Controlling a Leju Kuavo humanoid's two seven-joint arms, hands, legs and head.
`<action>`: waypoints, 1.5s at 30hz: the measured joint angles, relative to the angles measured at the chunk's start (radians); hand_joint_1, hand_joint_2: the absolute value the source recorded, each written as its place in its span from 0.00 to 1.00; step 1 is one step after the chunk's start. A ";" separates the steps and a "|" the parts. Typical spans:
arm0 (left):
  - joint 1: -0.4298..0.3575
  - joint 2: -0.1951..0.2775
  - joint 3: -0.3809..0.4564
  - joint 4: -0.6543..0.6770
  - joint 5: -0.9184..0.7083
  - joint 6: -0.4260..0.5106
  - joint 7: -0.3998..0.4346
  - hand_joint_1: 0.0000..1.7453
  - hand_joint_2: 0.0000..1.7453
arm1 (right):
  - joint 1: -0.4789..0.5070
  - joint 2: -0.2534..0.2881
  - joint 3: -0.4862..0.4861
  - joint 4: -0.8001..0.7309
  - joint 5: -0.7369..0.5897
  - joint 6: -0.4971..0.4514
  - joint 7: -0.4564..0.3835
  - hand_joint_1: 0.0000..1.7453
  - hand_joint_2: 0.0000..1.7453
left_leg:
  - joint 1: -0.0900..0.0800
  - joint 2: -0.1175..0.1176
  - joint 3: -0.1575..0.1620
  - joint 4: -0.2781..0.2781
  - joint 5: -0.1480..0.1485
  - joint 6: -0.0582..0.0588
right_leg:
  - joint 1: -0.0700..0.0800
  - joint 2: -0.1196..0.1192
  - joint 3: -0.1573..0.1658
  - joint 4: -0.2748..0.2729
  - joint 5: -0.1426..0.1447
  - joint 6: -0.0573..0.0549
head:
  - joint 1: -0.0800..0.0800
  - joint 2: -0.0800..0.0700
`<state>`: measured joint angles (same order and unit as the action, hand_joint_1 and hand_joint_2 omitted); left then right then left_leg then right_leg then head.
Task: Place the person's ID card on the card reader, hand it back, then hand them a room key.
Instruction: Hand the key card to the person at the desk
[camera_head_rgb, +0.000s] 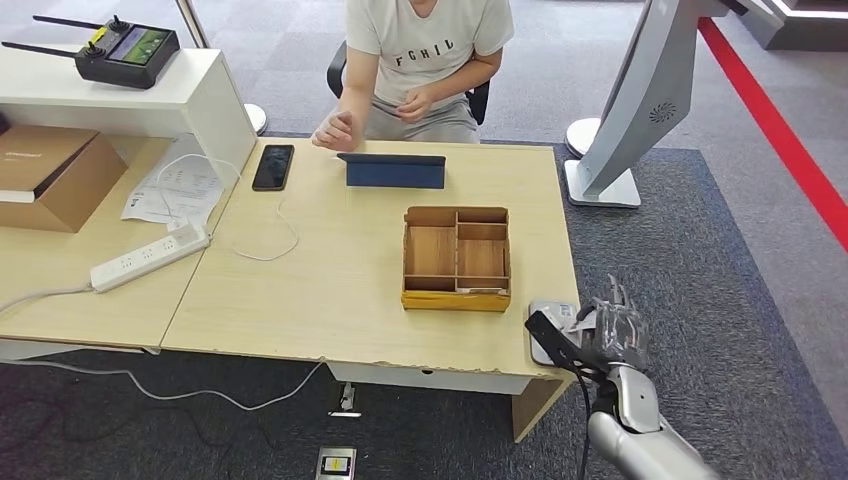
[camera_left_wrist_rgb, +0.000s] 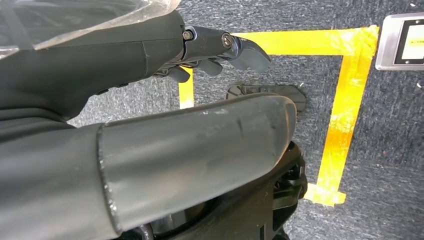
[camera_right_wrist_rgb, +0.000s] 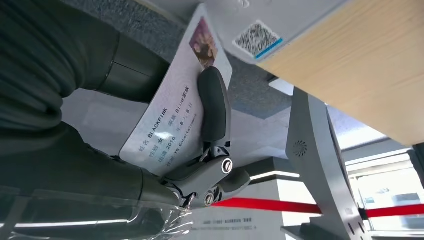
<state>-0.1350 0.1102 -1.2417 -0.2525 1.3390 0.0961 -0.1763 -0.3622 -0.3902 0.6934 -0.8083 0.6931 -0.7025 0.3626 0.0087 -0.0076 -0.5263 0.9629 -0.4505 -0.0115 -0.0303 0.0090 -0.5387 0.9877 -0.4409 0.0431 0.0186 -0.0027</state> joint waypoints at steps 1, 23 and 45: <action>0.001 0.000 0.000 0.000 0.000 0.000 -0.001 0.00 0.00 | -0.002 -0.011 -0.001 -0.019 0.025 0.004 0.020 1.00 1.00 | 0.000 0.000 0.000 0.000 0.000 0.000 | 0.000 0.000 0.000 0.000 0.000 0.000 | 0.000 0.000; -0.012 0.003 -0.001 0.001 -0.025 -0.009 0.022 0.00 0.00 | -0.325 -0.093 0.010 -0.359 0.251 0.175 -0.007 1.00 1.00 | 0.001 0.000 -0.003 0.001 0.000 0.000 | 0.001 0.001 -0.003 0.000 0.001 0.000 | 0.000 0.000; -0.046 0.002 -0.003 0.001 -0.074 -0.031 0.051 0.00 0.00 | -0.581 0.214 0.234 0.031 0.283 0.236 -0.063 1.00 1.00 | 0.003 -0.001 -0.006 0.001 0.001 -0.001 | 0.003 0.000 -0.005 0.001 0.001 0.000 | 0.000 0.000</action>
<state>-0.1810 0.1125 -1.2448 -0.2518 1.2648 0.0649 -0.1248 -0.9427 -0.1766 0.9276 -0.7772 0.9760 -0.4666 0.3000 0.0117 -0.0082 -0.5322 0.9636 -0.4494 -0.0125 -0.0273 0.0092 -0.5437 0.9885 -0.4394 0.0428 0.0188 -0.0027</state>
